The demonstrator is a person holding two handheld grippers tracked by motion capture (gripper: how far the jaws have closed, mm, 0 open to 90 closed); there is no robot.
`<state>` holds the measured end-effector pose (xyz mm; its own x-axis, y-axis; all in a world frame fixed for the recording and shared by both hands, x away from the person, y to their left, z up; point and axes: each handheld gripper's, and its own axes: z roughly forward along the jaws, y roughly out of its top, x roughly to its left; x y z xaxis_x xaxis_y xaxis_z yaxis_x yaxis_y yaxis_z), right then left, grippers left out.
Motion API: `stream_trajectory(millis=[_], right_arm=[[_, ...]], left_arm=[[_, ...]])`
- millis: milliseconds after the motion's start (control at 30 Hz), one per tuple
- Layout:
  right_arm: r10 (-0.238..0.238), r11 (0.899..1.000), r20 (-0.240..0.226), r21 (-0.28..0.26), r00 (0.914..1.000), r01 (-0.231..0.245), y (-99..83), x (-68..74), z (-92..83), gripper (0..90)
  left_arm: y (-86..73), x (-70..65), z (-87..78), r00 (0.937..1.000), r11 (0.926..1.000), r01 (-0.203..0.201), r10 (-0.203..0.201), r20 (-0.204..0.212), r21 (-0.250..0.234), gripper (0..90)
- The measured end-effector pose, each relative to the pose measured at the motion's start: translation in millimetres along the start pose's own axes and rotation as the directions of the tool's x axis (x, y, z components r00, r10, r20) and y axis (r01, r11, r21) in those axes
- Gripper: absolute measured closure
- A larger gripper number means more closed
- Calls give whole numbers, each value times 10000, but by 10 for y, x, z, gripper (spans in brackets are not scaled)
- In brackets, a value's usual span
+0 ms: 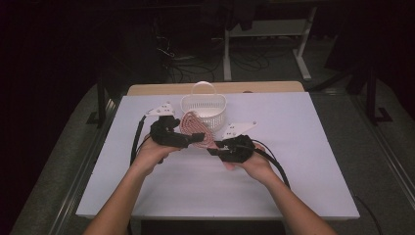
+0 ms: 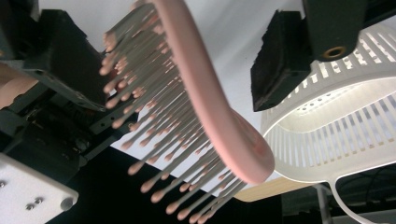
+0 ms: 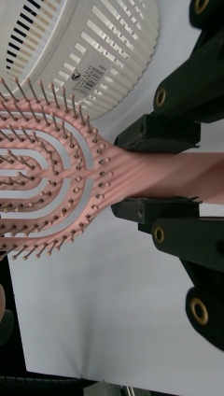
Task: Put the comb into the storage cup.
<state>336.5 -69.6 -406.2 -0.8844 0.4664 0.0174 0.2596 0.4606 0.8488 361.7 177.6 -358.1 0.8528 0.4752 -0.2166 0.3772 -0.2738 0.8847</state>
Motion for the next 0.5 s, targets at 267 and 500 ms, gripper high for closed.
stream_trajectory(millis=[267, 500], right_arm=[[-53, 10000, 175, 18, 9998, 53, -5, 11, 23, 683], [-81, 10000, 273, -11, 9996, 81, -7, 30, 36, 683]], left_arm=[[2, 31, -17, 9995, 9995, 296, -295, 150, -50, 334], [0, 50, -31, 9990, 9990, 446, -446, 82, -56, 405]])
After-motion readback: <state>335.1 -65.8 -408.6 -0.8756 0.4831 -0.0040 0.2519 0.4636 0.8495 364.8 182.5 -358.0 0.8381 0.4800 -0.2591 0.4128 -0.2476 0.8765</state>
